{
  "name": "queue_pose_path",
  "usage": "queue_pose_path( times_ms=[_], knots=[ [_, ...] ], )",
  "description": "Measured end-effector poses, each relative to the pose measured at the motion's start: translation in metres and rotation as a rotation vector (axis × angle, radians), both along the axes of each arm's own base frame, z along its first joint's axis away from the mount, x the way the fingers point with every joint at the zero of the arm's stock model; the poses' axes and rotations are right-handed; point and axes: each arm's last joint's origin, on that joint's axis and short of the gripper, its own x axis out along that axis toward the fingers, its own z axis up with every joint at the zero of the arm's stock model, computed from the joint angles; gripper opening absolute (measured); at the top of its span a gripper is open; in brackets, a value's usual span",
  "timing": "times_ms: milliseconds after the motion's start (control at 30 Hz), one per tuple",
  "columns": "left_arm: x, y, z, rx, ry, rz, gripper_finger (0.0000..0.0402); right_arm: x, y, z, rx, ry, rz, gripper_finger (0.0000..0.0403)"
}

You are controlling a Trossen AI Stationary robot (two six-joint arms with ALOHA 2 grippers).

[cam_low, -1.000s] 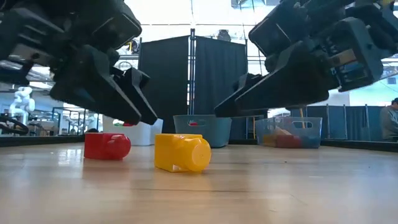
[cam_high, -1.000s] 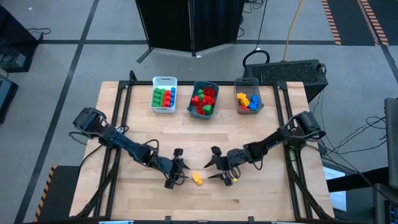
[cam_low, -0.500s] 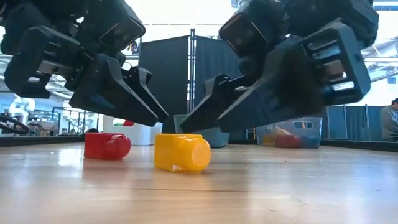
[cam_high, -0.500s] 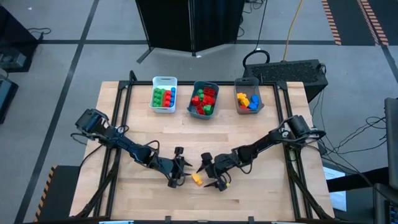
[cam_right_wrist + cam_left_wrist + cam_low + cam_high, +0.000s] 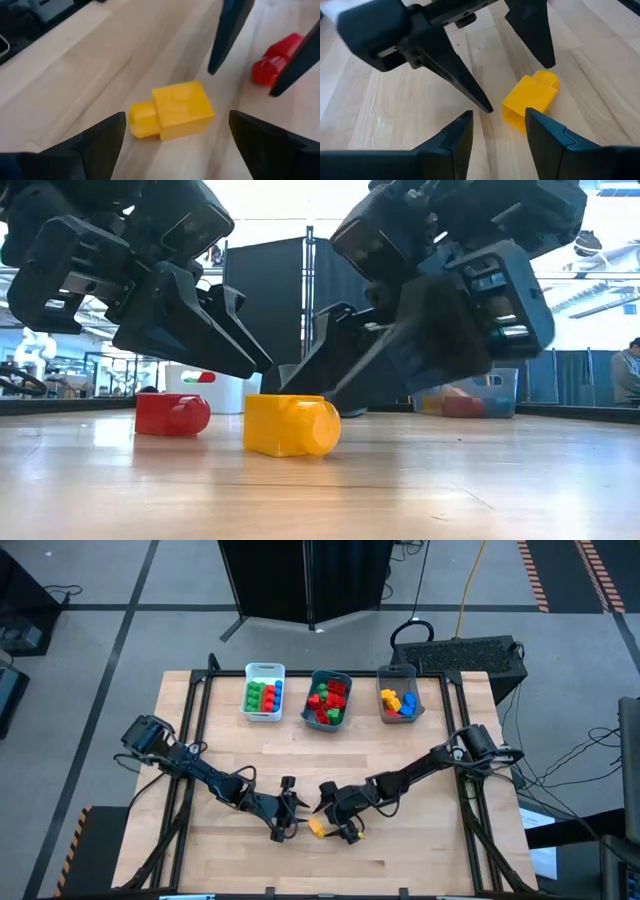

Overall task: Sort blocks by size
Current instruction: Put the 1 stud yellow game piece into the black bin

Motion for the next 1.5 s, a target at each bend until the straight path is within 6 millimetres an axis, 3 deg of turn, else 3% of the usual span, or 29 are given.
queue_pose_path(
  times_ms=[500,800,1067,1200,1433,1500],
  knots=[
    [0.0,0.0,0.0,0.003,0.0,-0.001,0.016,0.003,-0.005,0.002,0.026,-0.009,0.035,0.0341],
    [0.0,0.0,-0.001,0.003,0.006,0.002,0.016,0.007,-0.003,-0.014,0.037,0.029,0.049,0.0341],
    [-0.001,0.0,-0.001,0.004,0.011,0.004,0.016,0.024,0.002,-0.025,0.04,0.04,0.051,0.034],
    [-0.001,0.001,-0.002,0.009,0.023,0.004,0.016,0.027,0.003,-0.025,0.047,0.048,0.067,0.032],
    [-0.001,0.001,-0.002,0.019,0.022,0.018,0.016,0.027,0.002,-0.024,0.05,0.051,0.064,0.0248],
    [-0.001,0.001,-0.002,0.021,0.021,0.021,0.016,0.027,0.001,-0.025,0.055,0.056,0.06,0.0247]
  ],
)
